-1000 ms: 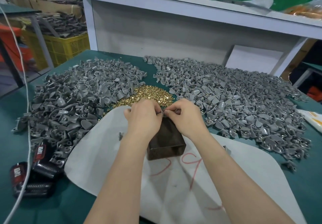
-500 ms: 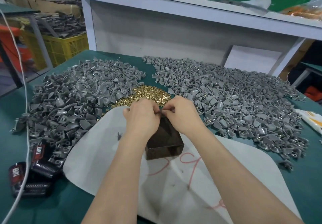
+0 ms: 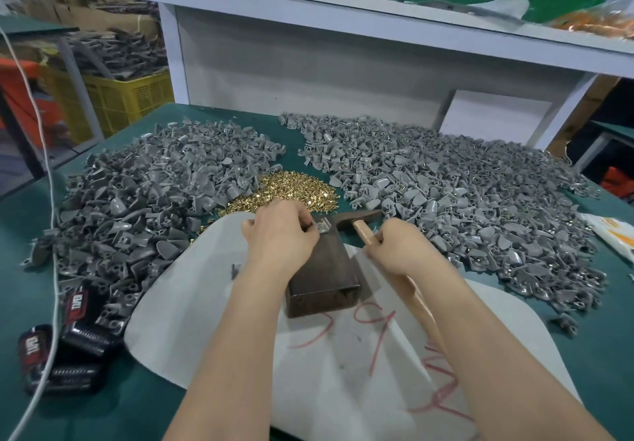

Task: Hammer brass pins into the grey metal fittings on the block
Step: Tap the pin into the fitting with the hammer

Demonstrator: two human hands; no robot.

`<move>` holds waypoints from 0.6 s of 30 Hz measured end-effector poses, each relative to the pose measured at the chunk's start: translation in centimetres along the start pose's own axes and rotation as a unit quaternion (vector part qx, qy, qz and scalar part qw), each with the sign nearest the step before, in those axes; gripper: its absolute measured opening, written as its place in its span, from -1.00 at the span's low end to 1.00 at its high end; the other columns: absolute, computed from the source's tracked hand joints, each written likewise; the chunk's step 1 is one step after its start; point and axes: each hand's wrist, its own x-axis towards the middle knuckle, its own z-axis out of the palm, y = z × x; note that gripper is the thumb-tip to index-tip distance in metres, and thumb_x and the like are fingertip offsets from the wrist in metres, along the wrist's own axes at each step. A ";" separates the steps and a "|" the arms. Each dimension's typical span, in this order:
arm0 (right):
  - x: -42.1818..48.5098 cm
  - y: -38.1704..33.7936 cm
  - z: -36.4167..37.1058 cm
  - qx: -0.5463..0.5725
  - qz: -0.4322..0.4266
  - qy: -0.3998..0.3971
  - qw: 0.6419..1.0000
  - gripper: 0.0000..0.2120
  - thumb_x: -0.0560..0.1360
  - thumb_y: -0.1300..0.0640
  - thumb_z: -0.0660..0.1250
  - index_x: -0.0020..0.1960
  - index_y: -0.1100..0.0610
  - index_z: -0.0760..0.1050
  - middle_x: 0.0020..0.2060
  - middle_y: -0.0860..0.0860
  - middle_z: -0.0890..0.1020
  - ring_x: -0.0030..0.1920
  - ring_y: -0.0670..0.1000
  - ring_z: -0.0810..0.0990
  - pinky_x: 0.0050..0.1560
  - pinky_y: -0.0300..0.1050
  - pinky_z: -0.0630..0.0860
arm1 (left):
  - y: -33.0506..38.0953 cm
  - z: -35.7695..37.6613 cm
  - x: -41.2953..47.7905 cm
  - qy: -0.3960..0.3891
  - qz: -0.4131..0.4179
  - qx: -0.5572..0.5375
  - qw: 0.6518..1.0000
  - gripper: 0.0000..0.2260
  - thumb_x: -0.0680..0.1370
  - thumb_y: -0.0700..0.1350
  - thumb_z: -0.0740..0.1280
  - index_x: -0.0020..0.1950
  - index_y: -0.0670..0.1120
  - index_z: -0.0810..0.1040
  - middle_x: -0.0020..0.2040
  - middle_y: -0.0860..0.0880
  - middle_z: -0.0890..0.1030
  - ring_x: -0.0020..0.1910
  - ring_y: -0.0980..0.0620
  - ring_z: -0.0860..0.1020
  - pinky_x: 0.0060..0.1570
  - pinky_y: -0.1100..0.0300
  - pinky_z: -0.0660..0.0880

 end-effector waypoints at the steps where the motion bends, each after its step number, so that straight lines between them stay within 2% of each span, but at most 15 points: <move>1: 0.0 0.2 -0.4 0.026 0.001 0.008 1.000 -0.78 0.54 0.08 0.26 0.03 0.24 0.49 -0.13 0.11 0.58 -0.14 0.10 0.56 -0.22 -0.08 0.49 | 0.0 0.0 0.0 -0.001 -0.001 -0.001 1.000 -0.92 0.52 -0.05 0.36 -0.16 0.10 0.51 0.01 0.05 0.59 0.12 -0.03 0.48 0.03 0.09 0.21; 3: -0.2 0.6 -1.5 0.068 -0.003 0.039 0.997 -0.80 0.54 0.10 0.27 0.06 0.23 0.46 -0.17 0.09 0.57 -0.23 0.06 0.56 -0.33 -0.11 0.45 | 0.0 0.0 0.0 0.000 -0.001 -0.003 1.000 -0.92 0.52 -0.05 0.36 -0.16 0.10 0.51 0.01 0.06 0.59 0.11 -0.02 0.48 0.03 0.09 0.21; 5: -0.4 0.8 -2.7 0.092 -0.015 0.059 0.994 -0.82 0.53 0.11 0.29 0.04 0.20 0.41 -0.19 0.10 0.59 -0.27 0.08 0.62 -0.25 -0.04 0.54 | 0.0 0.0 0.0 0.005 -0.001 -0.002 1.000 -0.92 0.51 -0.05 0.37 -0.16 0.10 0.52 0.00 0.06 0.59 0.10 -0.02 0.49 0.04 0.09 0.22; 7: -0.9 0.7 -3.6 0.106 -0.030 0.070 0.991 -0.81 0.51 0.10 0.32 0.05 0.18 0.42 -0.15 0.12 0.61 -0.21 0.14 0.63 -0.13 0.03 0.57 | 0.0 -0.1 0.0 0.009 0.000 0.000 1.000 -0.91 0.51 -0.05 0.37 -0.17 0.09 0.52 -0.03 0.06 0.60 0.09 -0.02 0.50 0.03 0.10 0.23; 9: -1.7 0.4 -3.9 0.097 -0.051 0.112 0.988 -0.81 0.52 0.08 0.31 0.07 0.14 0.44 -0.11 0.10 0.60 -0.16 0.15 0.58 -0.15 0.00 0.52 | 0.1 -0.1 0.0 0.011 0.004 -0.001 1.000 -0.90 0.51 -0.05 0.38 -0.20 0.09 0.53 -0.06 0.07 0.61 0.08 -0.02 0.50 0.02 0.10 0.23; 11: -2.4 0.1 -3.9 0.088 -0.092 0.152 0.980 -0.87 0.56 0.08 0.24 0.04 0.12 0.40 -0.12 0.10 0.56 -0.21 0.10 0.53 -0.21 -0.05 0.44 | 0.1 -0.2 -0.1 0.011 0.006 -0.002 1.000 -0.90 0.51 -0.06 0.38 -0.20 0.09 0.53 -0.06 0.07 0.61 0.08 -0.03 0.51 0.03 0.09 0.26; 13: -3.1 -0.2 -3.7 0.125 -0.131 0.137 0.974 -0.90 0.58 0.09 0.20 0.06 0.10 0.35 -0.13 0.08 0.57 -0.25 0.06 0.57 -0.20 -0.03 0.50 | 0.2 -0.2 -0.1 0.009 0.007 0.003 1.000 -0.92 0.50 -0.09 0.38 -0.17 0.09 0.55 -0.03 0.05 0.62 0.09 -0.05 0.51 0.05 0.08 0.29; 14: -3.5 -0.2 -3.6 0.124 -0.150 0.132 0.972 -0.86 0.58 0.09 0.20 0.12 0.08 0.36 -0.10 0.08 0.59 -0.25 0.06 0.60 -0.16 -0.03 0.52 | 0.2 -0.3 -0.1 0.010 0.007 0.006 1.000 -0.92 0.49 -0.10 0.37 -0.16 0.08 0.56 -0.03 0.05 0.62 0.09 -0.05 0.51 0.06 0.08 0.30; 16: -4.1 -0.1 -3.4 0.082 -0.194 0.182 0.961 -0.67 0.57 0.11 0.23 0.32 -0.04 0.36 0.08 -0.04 0.62 -0.11 0.04 0.61 -0.09 -0.18 0.47 | 0.1 -0.2 -0.2 0.010 0.008 0.002 1.000 -0.91 0.49 -0.09 0.38 -0.18 0.09 0.55 -0.04 0.04 0.63 0.08 -0.05 0.51 0.06 0.08 0.31; 18: -5.1 -0.3 -3.4 0.114 -0.241 0.265 0.927 -0.53 0.57 0.15 0.24 0.42 -0.17 0.29 0.20 -0.31 0.47 0.11 -0.08 0.57 0.09 -0.26 0.44 | 0.2 -0.2 -0.2 0.015 0.007 -0.014 1.000 -0.88 0.49 -0.08 0.39 -0.23 0.08 0.53 -0.07 0.04 0.63 0.07 -0.06 0.53 0.07 0.09 0.33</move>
